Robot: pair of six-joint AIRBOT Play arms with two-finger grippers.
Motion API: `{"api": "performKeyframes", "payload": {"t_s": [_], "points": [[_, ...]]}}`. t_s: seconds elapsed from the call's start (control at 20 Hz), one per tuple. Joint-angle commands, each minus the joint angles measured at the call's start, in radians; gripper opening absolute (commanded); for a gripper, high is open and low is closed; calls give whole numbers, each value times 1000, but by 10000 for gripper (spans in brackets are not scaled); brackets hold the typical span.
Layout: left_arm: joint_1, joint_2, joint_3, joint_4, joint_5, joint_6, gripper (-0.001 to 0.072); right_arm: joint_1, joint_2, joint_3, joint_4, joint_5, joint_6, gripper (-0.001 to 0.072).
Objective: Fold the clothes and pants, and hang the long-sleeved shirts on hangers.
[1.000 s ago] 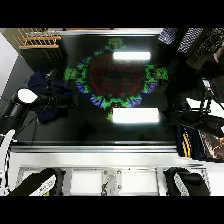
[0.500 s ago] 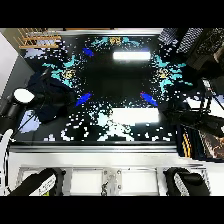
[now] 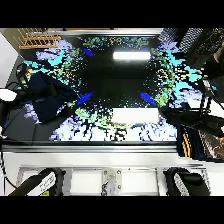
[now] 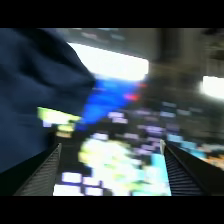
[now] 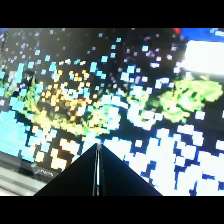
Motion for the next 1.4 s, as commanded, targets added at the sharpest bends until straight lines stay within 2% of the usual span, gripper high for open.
{"api": "performKeyframes", "payload": {"t_s": [0.0,0.1,0.3,0.45,0.5,0.55,0.65,0.75,0.9,1.15,1.25,1.35], "points": [[11,-134,89,306,28,-126,691,1,-1,0,0,0,0,15],[-13,-237,148,437,29,-203,692,1,0,0,0,0,0,15],[-67,-417,256,554,15,-240,692,1,0,0,0,0,0,15],[-92,-511,341,612,-64,-287,690,1,0,0,0,0,0,15],[-97,-534,366,621,-93,-310,564,1,0,0,0,0,0,15],[-96,-552,385,626,-121,-314,343,1,0,0,0,0,0,15],[-96,-563,403,627,-145,-314,7,1,0,0,0,0,0,15],[-99,-547,434,568,-172,-297,7,1,0,0,0,0,0,15],[-151,-456,510,393,-178,-197,7,1,-1,0,0,0,0,15],[-394,-261,681,143,-213,-36,7,1,-1,0,127,-25,-9,15],[-516,-203,745,100,-214,19,8,-10,0,12,89,-100,-56,11],[-631,-160,792,105,-217,89,8,-39,0,54,-39,-155,-3,12]]}}
